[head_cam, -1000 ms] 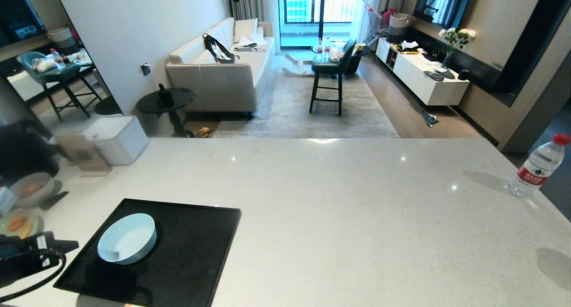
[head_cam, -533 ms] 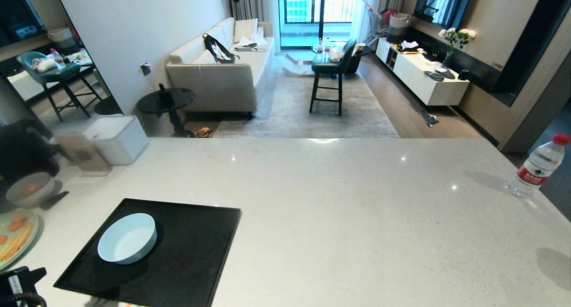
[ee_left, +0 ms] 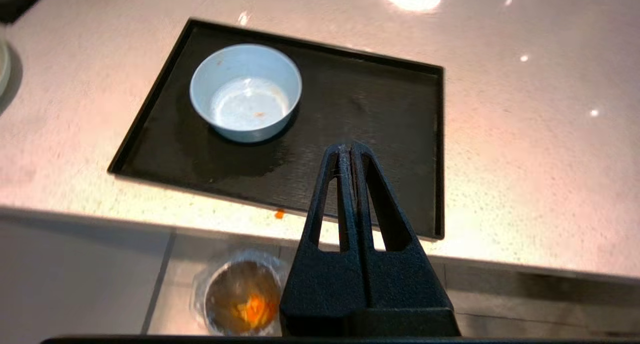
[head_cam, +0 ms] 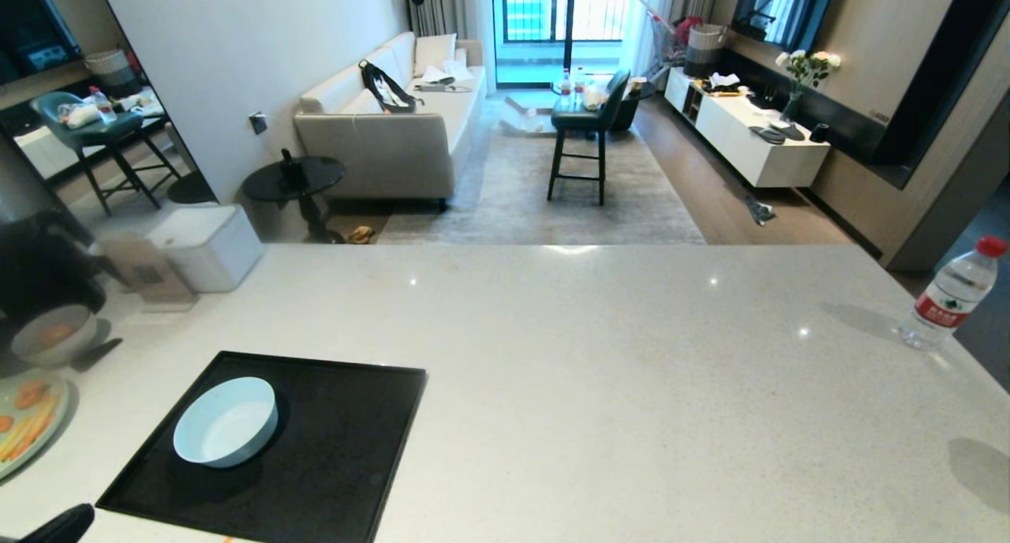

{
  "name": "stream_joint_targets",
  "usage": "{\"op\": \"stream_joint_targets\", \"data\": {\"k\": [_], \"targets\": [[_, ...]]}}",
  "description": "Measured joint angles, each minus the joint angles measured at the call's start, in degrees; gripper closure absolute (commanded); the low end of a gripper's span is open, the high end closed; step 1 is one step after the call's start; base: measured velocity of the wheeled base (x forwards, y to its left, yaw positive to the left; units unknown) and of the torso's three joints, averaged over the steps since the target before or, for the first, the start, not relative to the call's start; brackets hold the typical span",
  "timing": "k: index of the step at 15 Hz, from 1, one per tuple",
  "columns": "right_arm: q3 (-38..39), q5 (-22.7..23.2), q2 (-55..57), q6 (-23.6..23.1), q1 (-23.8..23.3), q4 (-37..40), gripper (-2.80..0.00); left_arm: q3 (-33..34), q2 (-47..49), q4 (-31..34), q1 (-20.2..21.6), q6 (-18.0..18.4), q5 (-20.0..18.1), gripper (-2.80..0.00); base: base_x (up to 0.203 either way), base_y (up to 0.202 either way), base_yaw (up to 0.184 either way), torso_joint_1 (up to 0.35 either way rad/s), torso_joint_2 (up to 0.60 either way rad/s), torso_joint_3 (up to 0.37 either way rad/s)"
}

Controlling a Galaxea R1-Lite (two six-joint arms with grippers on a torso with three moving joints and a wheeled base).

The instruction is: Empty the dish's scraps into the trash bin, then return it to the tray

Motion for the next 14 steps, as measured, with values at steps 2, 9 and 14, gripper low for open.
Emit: {"op": "stream_joint_targets", "data": {"k": [2, 9, 14], "targets": [[0.0, 0.0, 0.0, 0.0, 0.0, 0.0, 0.0, 3.1, -6.4, -0.5, -4.4, 1.2, 2.3, 0.0, 0.0, 0.0, 0.0, 0.0, 0.0, 0.0], [0.0, 0.0, 0.0, 0.0, 0.0, 0.0, 0.0, 7.9, -22.3, 5.9, -7.1, 7.2, 5.8, 0.0, 0.0, 0.0, 0.0, 0.0, 0.0, 0.0], [0.0, 0.0, 0.0, 0.0, 0.0, 0.0, 0.0, 7.8, -28.4, 6.2, -7.2, 8.9, 5.8, 0.0, 0.0, 0.0, 0.0, 0.0, 0.0, 0.0]]}}
